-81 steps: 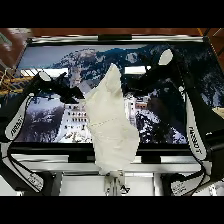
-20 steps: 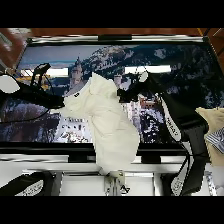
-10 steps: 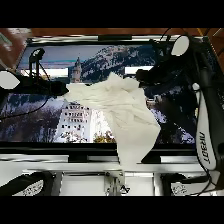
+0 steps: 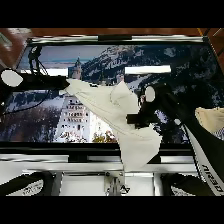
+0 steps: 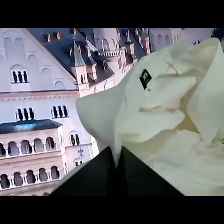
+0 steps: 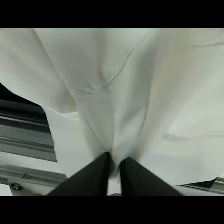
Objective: Fold the shirts.
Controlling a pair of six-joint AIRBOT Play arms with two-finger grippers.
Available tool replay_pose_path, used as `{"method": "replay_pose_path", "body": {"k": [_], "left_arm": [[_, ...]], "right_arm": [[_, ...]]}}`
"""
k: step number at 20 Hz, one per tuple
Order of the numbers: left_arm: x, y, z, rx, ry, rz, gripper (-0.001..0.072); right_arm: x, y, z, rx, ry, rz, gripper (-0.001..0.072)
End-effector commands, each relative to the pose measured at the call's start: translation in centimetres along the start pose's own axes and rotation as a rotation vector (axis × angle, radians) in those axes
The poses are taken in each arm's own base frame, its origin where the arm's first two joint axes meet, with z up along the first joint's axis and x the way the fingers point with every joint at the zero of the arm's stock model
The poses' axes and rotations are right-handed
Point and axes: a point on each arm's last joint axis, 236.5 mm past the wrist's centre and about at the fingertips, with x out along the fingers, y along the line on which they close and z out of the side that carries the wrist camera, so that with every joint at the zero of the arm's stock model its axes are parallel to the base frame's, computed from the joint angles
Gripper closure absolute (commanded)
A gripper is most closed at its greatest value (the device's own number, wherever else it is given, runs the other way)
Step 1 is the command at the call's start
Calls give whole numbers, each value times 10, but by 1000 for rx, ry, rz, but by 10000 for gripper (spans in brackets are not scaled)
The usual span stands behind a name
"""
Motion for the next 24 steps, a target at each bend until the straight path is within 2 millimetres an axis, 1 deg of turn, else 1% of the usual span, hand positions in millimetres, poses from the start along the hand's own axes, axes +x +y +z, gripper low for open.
{"method": "replay_pose_path", "body": {"k": [1, 2, 3, 4, 5, 6, 7, 8, 9, 10, 11, 12, 14, 16, 17, 18, 19, 20, 21, 22, 23, 24], "left_arm": [[-1, -7, -34, 63, 144, -33, 652], [-3, -11, -48, 88, 199, -48, 652], [-5, -16, -59, 110, 245, -63, 651], [-7, -22, -69, 136, 287, -79, 652], [-8, -29, -78, 149, 319, -92, 652], [-8, -36, -83, 164, 336, -103, 652], [-7, -44, -87, 181, 344, -115, 652], [-6, -51, -90, 197, 351, -125, 652], [-4, -59, -94, 214, 360, -137, 652], [-4, -66, -97, 227, 366, -146, 652], [-3, -71, -100, 239, 372, -154, 651], [-3, -75, -102, 247, 377, -160, 652], [-3, -78, -104, 250, 380, -163, 652], [-3, -76, -103, 247, 378, -161, 652], [-3, -75, -102, 241, 375, -158, 652], [-3, -74, -101, 235, 374, -155, 652], [-2, -72, -100, 231, 369, -153, 652], [-2, -71, -95, 224, 353, -149, 652], [0, -70, -90, 215, 332, -149, 652], [0, -68, -85, 210, 314, -144, 651], [1, -65, -82, 203, 301, -139, 652], [0, -61, -76, 195, 283, -132, 651]], "right_arm": [[22, 10, -7, -3, -1, 26, 193], [8, 13, 9, -11, -54, 57, 130], [-12, 15, 31, 5, -132, 99, 73], [-42, 18, 61, 39, -250, 167, 42], [-78, 19, 95, 82, -389, 242, 42], [-117, 12, 131, 139, -544, 312, 42], [-145, 2, 157, 187, -650, 361, 42], [-158, -12, 176, 229, -697, 389, 42], [-153, -26, 188, 250, -690, 382, 42], [-137, -37, 197, 267, -652, 369, 42], [-117, -43, 204, 281, -603, 361, 42], [-93, -43, 209, 291, -541, 375, 41], [-50, -31, 217, 308, -434, 439, 41], [-14, -14, 223, 336, -350, 510, 42], [0, -3, 224, 354, -310, 550, 42], [9, 9, 225, 367, -274, 600, 98], [11, 19, 225, 362, -257, 648, 253], [7, 26, 227, 349, -264, 686, 414], [-1, 27, 232, 344, -285, 710, 555], [-17, 28, 238, 330, -319, 735, 638], [-38, 29, 246, 297, -370, 757, 638], [-67, 31, 255, 250, -439, 774, 639]]}}
